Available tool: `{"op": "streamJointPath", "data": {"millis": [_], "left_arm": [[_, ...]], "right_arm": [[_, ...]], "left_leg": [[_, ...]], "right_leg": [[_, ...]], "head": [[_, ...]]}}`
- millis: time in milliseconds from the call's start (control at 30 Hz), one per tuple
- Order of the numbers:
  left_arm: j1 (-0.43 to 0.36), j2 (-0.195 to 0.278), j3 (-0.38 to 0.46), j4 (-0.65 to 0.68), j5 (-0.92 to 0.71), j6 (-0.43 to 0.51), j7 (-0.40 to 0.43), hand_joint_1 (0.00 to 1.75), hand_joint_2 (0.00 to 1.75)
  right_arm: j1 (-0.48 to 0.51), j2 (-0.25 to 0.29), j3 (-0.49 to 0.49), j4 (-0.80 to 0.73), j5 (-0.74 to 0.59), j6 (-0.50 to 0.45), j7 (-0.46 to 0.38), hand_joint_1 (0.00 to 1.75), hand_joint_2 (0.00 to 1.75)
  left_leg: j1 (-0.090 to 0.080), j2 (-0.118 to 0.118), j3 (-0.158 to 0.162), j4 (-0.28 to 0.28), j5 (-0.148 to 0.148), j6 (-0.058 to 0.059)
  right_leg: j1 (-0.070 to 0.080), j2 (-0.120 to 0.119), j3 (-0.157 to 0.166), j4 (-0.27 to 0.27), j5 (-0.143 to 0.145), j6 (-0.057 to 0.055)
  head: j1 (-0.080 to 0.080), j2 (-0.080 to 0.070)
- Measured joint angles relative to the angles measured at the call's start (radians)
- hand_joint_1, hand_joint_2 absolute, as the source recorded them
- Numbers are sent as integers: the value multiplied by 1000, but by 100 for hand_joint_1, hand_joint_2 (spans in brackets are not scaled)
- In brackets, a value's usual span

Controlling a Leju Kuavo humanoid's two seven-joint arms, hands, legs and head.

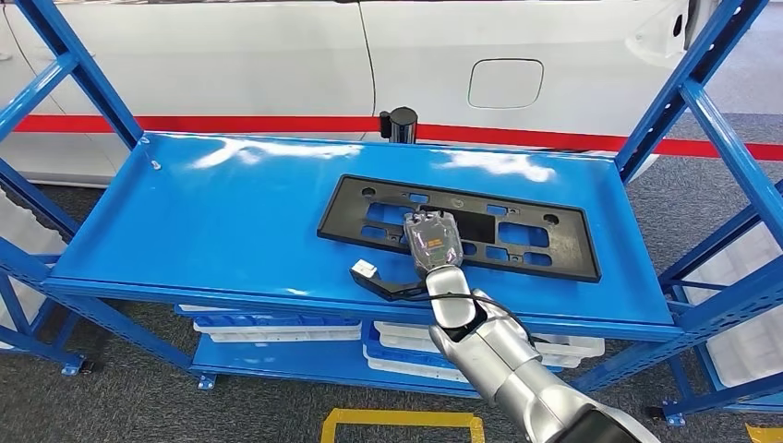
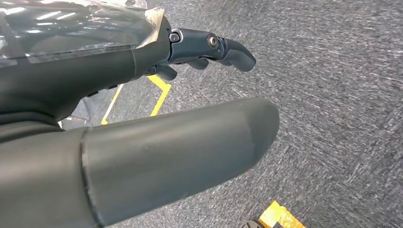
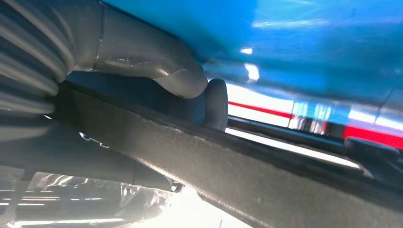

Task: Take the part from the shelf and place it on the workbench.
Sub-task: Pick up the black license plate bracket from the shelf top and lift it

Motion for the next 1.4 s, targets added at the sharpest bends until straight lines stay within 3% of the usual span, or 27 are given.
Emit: {"op": "streamJointPath", "data": {"millis": [100,200,300,433,533,667,733,800,900,967,1033,1100,1233,1400], "left_arm": [[1,1,0,0,-2,-5,-29,0,0],[2,1,0,0,-3,4,-77,0,0],[2,0,0,0,-6,50,-134,0,0],[3,-1,1,0,-2,121,-244,0,0],[3,-2,2,0,6,151,-316,0,0],[3,-3,2,0,9,158,-330,0,0],[3,-3,2,0,14,162,-333,0,87],[4,-4,3,0,18,158,-338,0,175],[5,-5,4,0,18,135,-328,0,175],[5,-5,4,0,13,128,-310,0,175],[5,-6,4,0,12,127,-297,0,175],[5,-6,7,0,14,129,-289,0,175],[5,-6,12,0,18,134,-281,0,0],[5,-4,22,0,31,130,-269,0,0]], "right_arm": [[49,-40,20,-87,0,-66,33,175,175],[111,-111,39,-268,0,-105,85,175,175],[144,-210,61,-489,0,-136,161,175,175],[138,-382,87,-777,0,-213,261,175,175],[121,-500,88,-947,0,-259,270,175,175],[119,-584,76,-1071,0,-288,243,175,175],[141,-597,37,-1111,0,-330,172,175,175],[205,-557,-58,-1158,0,-384,11,175,175],[316,-401,-273,-1251,0,-445,-412,175,175],[363,-330,-367,-1310,0,-453,-592,175,175],[407,-285,-412,-1360,0,-453,-593,175,175],[449,-252,-441,-1406,0,-453,-515,175,175],[511,-220,-464,-1477,0,-453,-459,175,175],[558,-207,-476,-1516,0,-453,-443,175,175]], "left_leg": [[0,-1,-2,0,0,0],[-1,-1,-5,1,0,0],[-1,-1,-7,2,0,0],[-2,-1,-9,2,0,0],[-3,-1,-9,2,0,1],[-3,0,-8,2,-1,1],[-3,-1,-8,2,-1,1],[-1,-4,-9,2,-1,1],[0,-6,-10,2,-1,1],[1,-6,-9,2,-1,1],[1,-6,-10,2,-1,1],[1,-6,-10,2,-1,1],[1,-4,-9,2,-1,1],[-2,-3,-10,5,-2,5]], "right_leg": [[0,-1,0,0,0,0],[0,-1,-3,0,0,0],[-2,-1,-6,0,0,1],[-3,-1,-7,0,0,1],[-4,-1,-7,0,0,1],[-4,-1,-7,0,0,1],[-3,-1,-7,0,0,1],[-2,-4,-6,0,0,1],[-1,-5,-7,0,0,0],[0,-5,-7,0,0,0],[1,-5,-7,0,-1,0],[1,-5,-7,0,-1,0],[0,-4,-7,0,-1,0],[-5,-3,-5,-4,2,4]], "head": [[0,0],[0,0],[0,0],[0,0],[0,0],[0,0],[0,0],[1,0],[0,0],[-1,0],[-1,0],[-1,0],[-1,0],[-1,0]]}}
